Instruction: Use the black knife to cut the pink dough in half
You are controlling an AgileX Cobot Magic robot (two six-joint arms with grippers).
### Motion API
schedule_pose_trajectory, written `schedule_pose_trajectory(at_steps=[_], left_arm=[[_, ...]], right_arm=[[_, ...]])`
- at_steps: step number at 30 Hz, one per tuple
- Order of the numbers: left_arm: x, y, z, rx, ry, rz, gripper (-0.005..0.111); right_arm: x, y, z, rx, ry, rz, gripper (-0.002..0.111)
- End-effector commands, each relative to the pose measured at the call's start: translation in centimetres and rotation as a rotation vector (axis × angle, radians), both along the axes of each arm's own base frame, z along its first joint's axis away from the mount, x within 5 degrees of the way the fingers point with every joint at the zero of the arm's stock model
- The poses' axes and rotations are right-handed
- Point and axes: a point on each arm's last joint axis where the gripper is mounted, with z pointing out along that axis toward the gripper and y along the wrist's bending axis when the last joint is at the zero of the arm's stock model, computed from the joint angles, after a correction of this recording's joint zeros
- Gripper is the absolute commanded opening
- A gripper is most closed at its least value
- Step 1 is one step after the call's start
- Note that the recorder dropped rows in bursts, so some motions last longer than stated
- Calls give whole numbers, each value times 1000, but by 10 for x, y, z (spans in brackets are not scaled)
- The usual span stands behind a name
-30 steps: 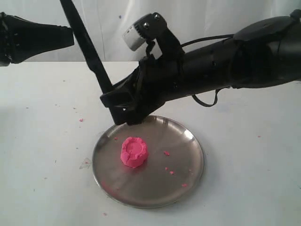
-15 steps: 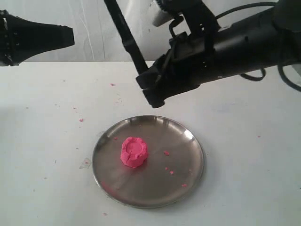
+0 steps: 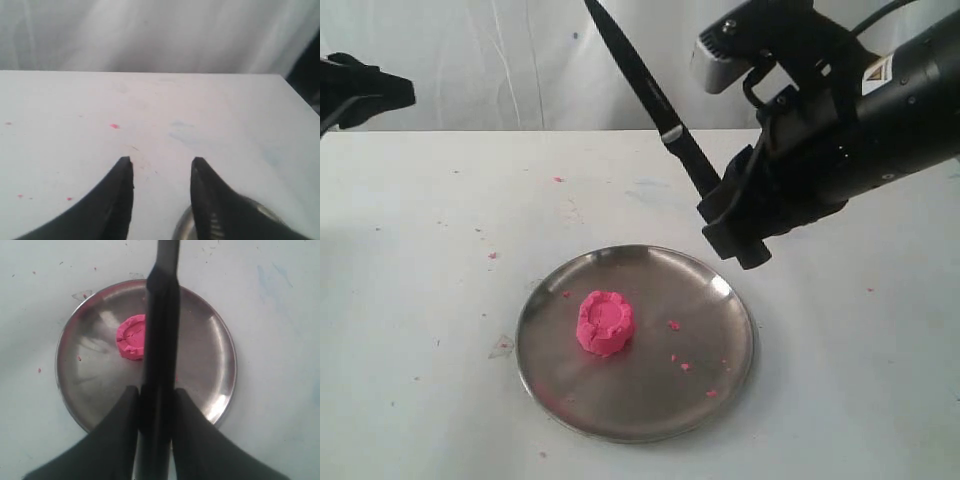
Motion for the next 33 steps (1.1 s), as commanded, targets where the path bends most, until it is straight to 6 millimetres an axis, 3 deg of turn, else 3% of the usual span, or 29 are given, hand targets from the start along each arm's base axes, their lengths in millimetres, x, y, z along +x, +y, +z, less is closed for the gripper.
schedule_pose_trajectory(at_steps=[1, 9, 14, 22, 24, 27, 30, 33], left_arm=[[3, 7, 8, -113, -13, 135, 32], [-8, -8, 13, -22, -60, -80, 0], [-33, -5, 32, 196, -133, -76, 0], [-85, 23, 77, 658, -367, 233, 0], [-89, 33, 73, 708, -367, 306, 0], [-91, 42, 49, 706, -266, 302, 0], [-94, 41, 18, 683, -153, 233, 0], [-101, 34, 5, 727, -92, 111, 0]], right_arm=[[-1, -2, 4, 5, -11, -7, 0], [-1, -2, 4, 7, -10, -8, 0], [-1, -2, 4, 7, -10, -8, 0], [-1, -1, 5, 21, -9, -11, 0], [-1, -1, 5, 21, -9, -11, 0], [-1, -1, 5, 21, -9, -11, 0], [-1, -1, 5, 20, -7, -10, 0], [-1, -1, 4, 19, -6, -9, 0]])
